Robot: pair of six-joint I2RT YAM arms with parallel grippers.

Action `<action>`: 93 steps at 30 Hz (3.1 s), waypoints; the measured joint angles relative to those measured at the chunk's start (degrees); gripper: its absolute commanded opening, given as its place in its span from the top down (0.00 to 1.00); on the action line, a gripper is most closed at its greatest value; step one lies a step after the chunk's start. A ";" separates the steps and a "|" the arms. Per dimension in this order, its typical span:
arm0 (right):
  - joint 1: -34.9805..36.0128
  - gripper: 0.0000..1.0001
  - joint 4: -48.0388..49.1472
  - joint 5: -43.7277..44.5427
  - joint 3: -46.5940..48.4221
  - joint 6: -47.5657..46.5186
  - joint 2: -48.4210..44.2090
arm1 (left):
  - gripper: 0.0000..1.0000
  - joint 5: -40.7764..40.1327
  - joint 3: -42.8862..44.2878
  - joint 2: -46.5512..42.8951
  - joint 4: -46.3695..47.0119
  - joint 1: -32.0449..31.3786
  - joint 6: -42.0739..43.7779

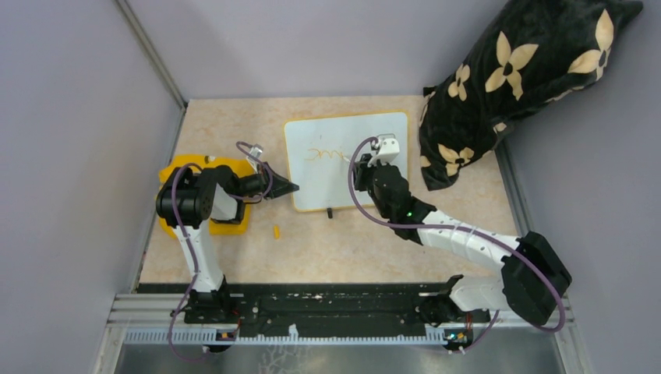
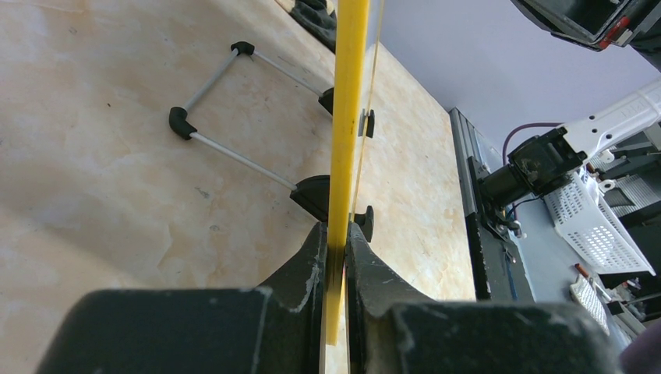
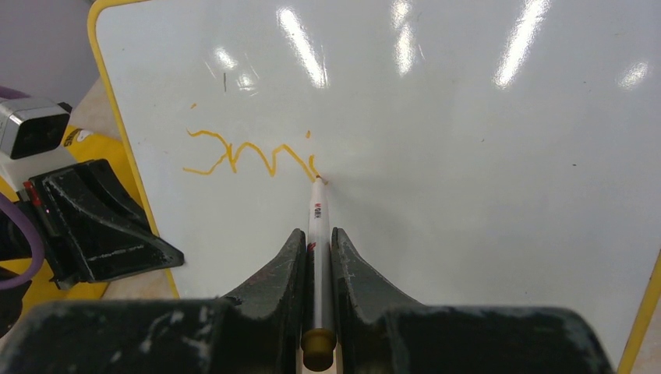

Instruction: Write a sentence on the whiteboard

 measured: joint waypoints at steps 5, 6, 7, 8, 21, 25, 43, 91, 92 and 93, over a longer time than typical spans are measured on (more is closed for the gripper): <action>0.00 1.00 -1.07 0.02 0.00 0.00 -0.63 | 1.00 0.07 0.02 0.02 0.00 0.00 0.02; 0.00 1.00 -1.44 0.09 0.00 -0.02 -0.94 | 1.00 0.11 0.02 0.02 0.00 0.00 0.02; 0.00 1.00 -1.86 0.15 0.00 -0.02 -1.38 | 1.00 0.17 0.02 0.02 0.00 0.00 0.02; 0.00 1.00 -2.05 0.15 0.00 -0.02 -1.84 | 1.00 0.20 0.02 0.02 0.00 0.00 0.02; -0.07 1.00 -1.81 0.50 4.33 -1.18 -3.54 | 1.00 0.24 0.02 0.02 0.00 0.00 0.02; -0.31 1.00 -1.16 0.61 5.77 -1.62 -1.49 | 1.00 0.24 0.02 0.02 0.02 0.00 0.02; -1.79 1.00 0.42 1.05 7.26 -1.73 2.89 | 1.00 0.24 0.04 0.02 0.00 0.00 0.02; -1.79 1.00 -4.00 0.81 -1.51 -0.04 -4.48 | 1.00 0.37 0.35 0.13 0.00 0.00 -0.24; -1.79 1.00 -4.20 0.79 -1.51 -0.04 -4.90 | 1.00 0.37 0.35 0.13 0.00 0.00 -0.22; -1.79 1.00 -4.37 0.79 -1.51 -0.04 -5.44 | 1.00 0.37 0.35 0.15 0.00 0.00 -0.22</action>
